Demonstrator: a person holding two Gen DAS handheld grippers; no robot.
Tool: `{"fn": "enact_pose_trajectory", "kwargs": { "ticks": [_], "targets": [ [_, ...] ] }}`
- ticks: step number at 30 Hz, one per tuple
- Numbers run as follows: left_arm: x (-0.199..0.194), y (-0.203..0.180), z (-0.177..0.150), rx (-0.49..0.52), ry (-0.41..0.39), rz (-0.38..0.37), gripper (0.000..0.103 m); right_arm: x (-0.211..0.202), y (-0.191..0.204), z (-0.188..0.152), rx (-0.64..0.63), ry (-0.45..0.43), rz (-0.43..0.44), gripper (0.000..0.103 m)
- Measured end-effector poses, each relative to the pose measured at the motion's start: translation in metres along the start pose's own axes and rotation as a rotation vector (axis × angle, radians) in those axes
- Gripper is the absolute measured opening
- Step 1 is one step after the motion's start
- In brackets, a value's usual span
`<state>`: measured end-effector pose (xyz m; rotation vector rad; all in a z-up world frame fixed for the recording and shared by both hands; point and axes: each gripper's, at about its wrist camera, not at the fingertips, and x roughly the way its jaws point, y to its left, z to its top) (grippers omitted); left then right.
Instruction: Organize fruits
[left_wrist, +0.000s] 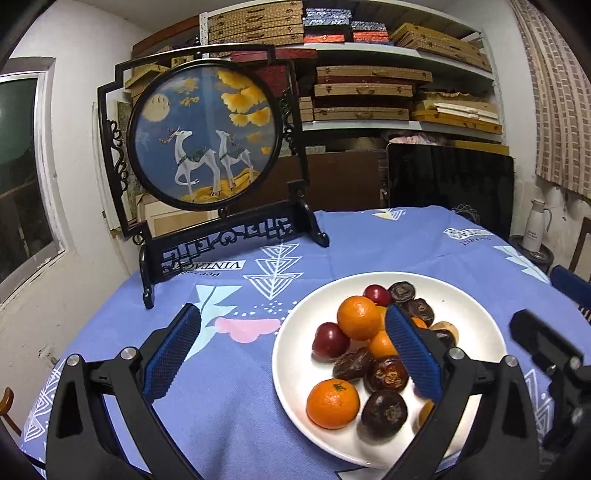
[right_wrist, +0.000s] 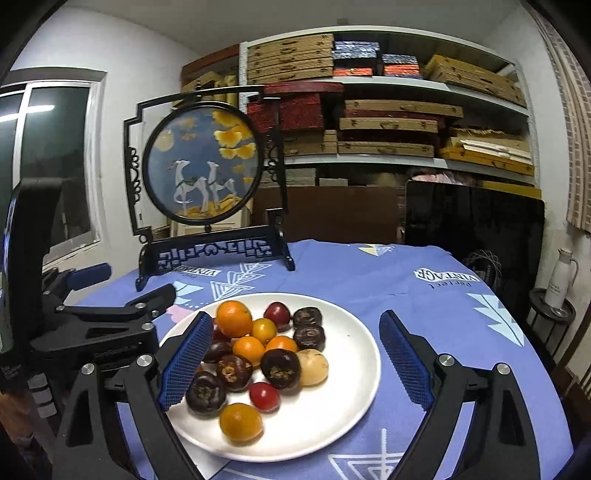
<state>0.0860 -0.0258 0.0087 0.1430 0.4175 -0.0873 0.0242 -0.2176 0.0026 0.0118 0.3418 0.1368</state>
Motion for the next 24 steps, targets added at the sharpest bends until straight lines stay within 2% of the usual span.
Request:
{"fn": "enact_pose_trajectory", "kwargs": {
  "ticks": [6, 9, 12, 17, 20, 24],
  "targets": [
    [0.005, -0.004, -0.004, 0.005, 0.056, -0.028, 0.098, -0.001, 0.002, 0.0, -0.012, -0.014, -0.019, 0.092],
    [0.006, 0.001, -0.006, -0.038, 0.081, 0.003, 0.098, -0.003, 0.001, 0.0, -0.005, -0.026, -0.024, 0.092],
    [0.008, 0.008, -0.006, -0.077, 0.105, 0.002, 0.098, -0.005, 0.002, -0.001, -0.011, -0.039, -0.016, 0.092],
    [0.022, 0.012, -0.008, -0.085, 0.164, 0.015, 0.098, -0.003, 0.007, -0.003, -0.036, -0.031, -0.021, 0.092],
    [0.025, 0.011, -0.01, -0.072, 0.166, 0.047, 0.098, -0.003, 0.006, -0.003, -0.035, -0.031, -0.02, 0.092],
    [0.024, 0.014, -0.009, -0.088, 0.174, 0.018, 0.098, -0.002, 0.009, -0.004, -0.044, -0.024, -0.021, 0.092]
  ]
}}
